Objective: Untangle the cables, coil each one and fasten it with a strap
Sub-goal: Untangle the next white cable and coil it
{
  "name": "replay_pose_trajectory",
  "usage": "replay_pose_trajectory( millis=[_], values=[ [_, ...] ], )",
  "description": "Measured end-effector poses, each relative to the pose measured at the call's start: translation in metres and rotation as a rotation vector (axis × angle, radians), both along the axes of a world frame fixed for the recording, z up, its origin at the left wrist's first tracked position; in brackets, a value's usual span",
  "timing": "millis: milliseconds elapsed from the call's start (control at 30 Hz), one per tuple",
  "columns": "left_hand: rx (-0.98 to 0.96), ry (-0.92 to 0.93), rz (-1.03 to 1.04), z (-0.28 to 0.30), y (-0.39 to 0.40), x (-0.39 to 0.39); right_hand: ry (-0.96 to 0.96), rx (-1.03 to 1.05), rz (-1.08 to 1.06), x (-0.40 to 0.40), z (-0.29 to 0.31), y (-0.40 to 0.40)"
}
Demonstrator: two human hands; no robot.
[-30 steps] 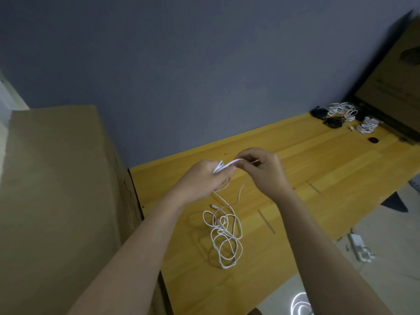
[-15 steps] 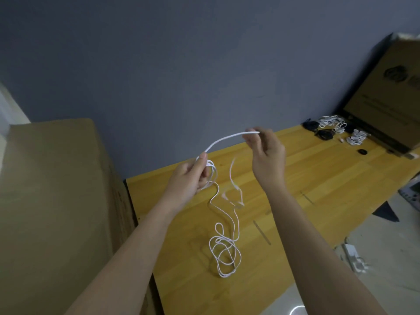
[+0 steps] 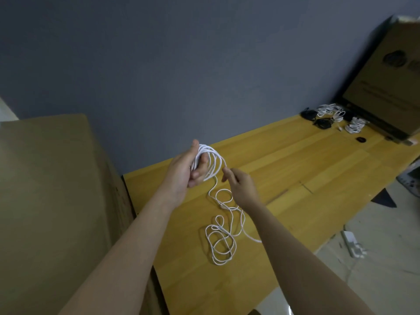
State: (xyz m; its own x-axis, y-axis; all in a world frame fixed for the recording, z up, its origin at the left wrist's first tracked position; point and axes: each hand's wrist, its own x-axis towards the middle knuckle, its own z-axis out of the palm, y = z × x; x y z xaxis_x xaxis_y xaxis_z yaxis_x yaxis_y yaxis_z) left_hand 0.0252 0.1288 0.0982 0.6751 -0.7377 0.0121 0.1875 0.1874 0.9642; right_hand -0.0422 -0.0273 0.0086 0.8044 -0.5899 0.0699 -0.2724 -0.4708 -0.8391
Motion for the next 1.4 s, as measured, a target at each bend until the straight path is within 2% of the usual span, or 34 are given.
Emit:
replay_pose_trajectory(
  millis=[133,267,433,600,700,767,967,1167,1300,1400],
  values=[
    [0.003,-0.099,0.036,-0.006,-0.006,-0.001,0.112,-0.100,0.068,-0.015,-0.018,0.020],
    [0.116,-0.256,0.068,-0.015,-0.009,-0.003,0.174,-0.405,0.249,-0.028,-0.027,0.042],
    [0.319,-0.501,0.092,-0.028,-0.012,0.001,-0.115,-0.830,0.315,-0.047,-0.016,0.064],
    [0.644,-0.693,0.003,-0.037,-0.006,0.000,-0.369,-0.968,0.321,-0.058,0.008,0.053],
    [0.775,-0.674,-0.108,-0.029,-0.004,-0.008,-0.375,-0.930,0.296,-0.061,0.021,0.032],
    [0.769,-0.650,-0.162,-0.021,-0.005,-0.014,-0.354,-0.850,0.240,-0.061,0.031,0.014],
    [0.628,-0.489,-0.247,-0.007,-0.008,-0.023,-0.157,-0.602,0.252,-0.043,0.056,-0.020],
    [0.437,-0.272,-0.260,-0.007,-0.004,-0.014,-0.173,-0.608,0.151,-0.033,0.032,-0.039],
    [0.278,-0.109,-0.226,-0.002,-0.006,-0.012,-0.054,-0.197,0.113,-0.023,0.002,-0.007],
    [0.220,-0.066,-0.195,-0.002,-0.006,-0.012,-0.068,0.028,0.074,-0.021,-0.012,0.016]
  ],
)
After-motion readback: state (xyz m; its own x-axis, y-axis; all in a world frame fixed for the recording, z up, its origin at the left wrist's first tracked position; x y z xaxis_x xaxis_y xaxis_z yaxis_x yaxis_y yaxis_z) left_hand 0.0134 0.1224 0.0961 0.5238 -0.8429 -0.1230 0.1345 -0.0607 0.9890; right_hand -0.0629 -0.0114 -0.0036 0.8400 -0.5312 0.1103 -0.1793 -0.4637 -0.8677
